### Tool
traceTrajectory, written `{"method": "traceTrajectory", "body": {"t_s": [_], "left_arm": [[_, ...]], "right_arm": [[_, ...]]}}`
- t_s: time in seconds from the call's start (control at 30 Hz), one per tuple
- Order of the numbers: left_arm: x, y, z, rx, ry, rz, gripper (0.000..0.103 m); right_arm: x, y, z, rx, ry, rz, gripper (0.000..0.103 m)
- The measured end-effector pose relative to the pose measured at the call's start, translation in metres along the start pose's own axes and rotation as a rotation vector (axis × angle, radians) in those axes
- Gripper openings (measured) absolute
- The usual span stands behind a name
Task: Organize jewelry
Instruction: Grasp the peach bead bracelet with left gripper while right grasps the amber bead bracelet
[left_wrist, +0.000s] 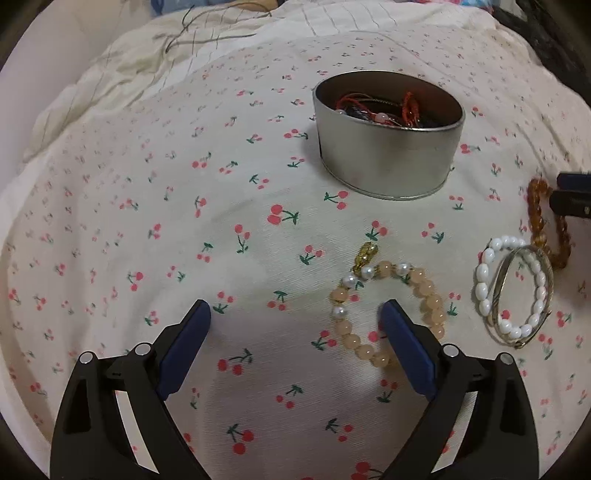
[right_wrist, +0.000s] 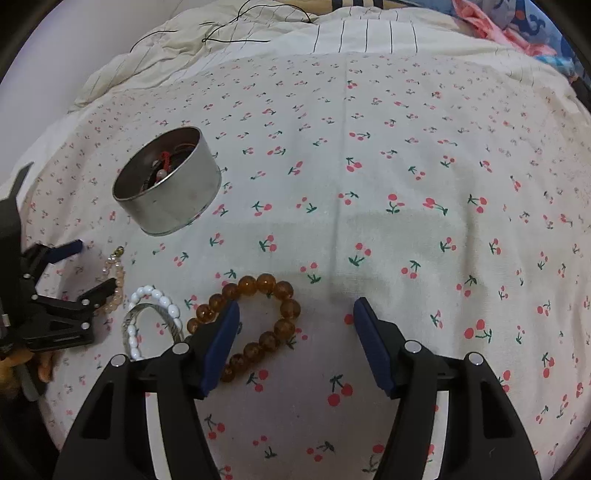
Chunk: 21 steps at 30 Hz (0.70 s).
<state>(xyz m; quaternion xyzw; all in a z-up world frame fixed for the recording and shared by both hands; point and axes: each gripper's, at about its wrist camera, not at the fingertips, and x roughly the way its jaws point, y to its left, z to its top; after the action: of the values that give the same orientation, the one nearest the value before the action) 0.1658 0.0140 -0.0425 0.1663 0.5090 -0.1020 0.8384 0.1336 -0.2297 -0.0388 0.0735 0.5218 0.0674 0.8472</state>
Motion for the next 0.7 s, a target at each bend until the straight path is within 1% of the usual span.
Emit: {"method": "traceTrajectory", "body": {"t_s": [0.03, 0.07, 0.13, 0.17, 0.23, 0.27, 0.3, 0.33, 0.37, 0.4, 0.43, 0.5, 0.6, 0.7], "left_arm": [[0.002, -0.001, 0.001, -0.006, 0.002, -0.028, 0.069], [0.000, -0.001, 0.003, -0.012, 0.007, -0.074, 0.062], [-0.001, -0.002, 0.003, -0.007, 0.005, -0.113, 0.042], [-0.003, -0.003, 0.001, -0.004, 0.006, -0.134, 0.038], [-0.006, -0.005, -0.003, -0.013, 0.003, -0.152, 0.021], [-0.003, -0.007, -0.002, -0.018, 0.004, -0.162, 0.017], [-0.003, -0.005, -0.001, -0.028, 0.006, -0.178, 0.009], [-0.003, -0.004, -0.003, -0.034, 0.005, -0.186, 0.007], [-0.004, -0.003, -0.003, -0.039, 0.003, -0.195, 0.007], [-0.003, -0.002, -0.001, -0.042, 0.001, -0.202, 0.007], [-0.001, -0.001, 0.002, -0.049, -0.004, -0.216, 0.007], [-0.006, 0.001, 0.001, -0.060, -0.019, -0.243, 0.007], [-0.010, 0.009, 0.004, -0.091, -0.047, -0.277, 0.007], [-0.012, 0.018, 0.006, -0.113, -0.065, -0.276, 0.007]], "right_arm": [[-0.001, -0.003, 0.000, 0.008, 0.000, 0.004, 0.062], [0.000, -0.004, -0.001, 0.005, 0.005, 0.008, 0.062], [0.004, 0.004, -0.003, -0.039, 0.019, -0.010, 0.063], [0.005, 0.009, -0.004, -0.063, 0.022, -0.021, 0.063], [0.008, 0.022, -0.006, -0.122, 0.017, -0.042, 0.063], [0.010, 0.027, -0.007, -0.141, 0.016, -0.049, 0.063], [0.012, 0.032, -0.008, -0.170, 0.013, -0.068, 0.063], [0.012, 0.034, -0.009, -0.182, 0.010, -0.072, 0.060], [0.012, 0.036, -0.009, -0.190, 0.010, -0.061, 0.053], [0.013, 0.037, -0.009, -0.191, 0.011, -0.055, 0.034], [0.011, 0.036, -0.008, -0.185, 0.002, -0.051, 0.011], [0.007, 0.032, -0.007, -0.163, -0.016, -0.023, 0.012], [-0.007, 0.030, -0.003, -0.140, -0.081, -0.004, 0.012], [-0.019, 0.024, 0.001, -0.106, -0.141, 0.009, 0.012]]}}
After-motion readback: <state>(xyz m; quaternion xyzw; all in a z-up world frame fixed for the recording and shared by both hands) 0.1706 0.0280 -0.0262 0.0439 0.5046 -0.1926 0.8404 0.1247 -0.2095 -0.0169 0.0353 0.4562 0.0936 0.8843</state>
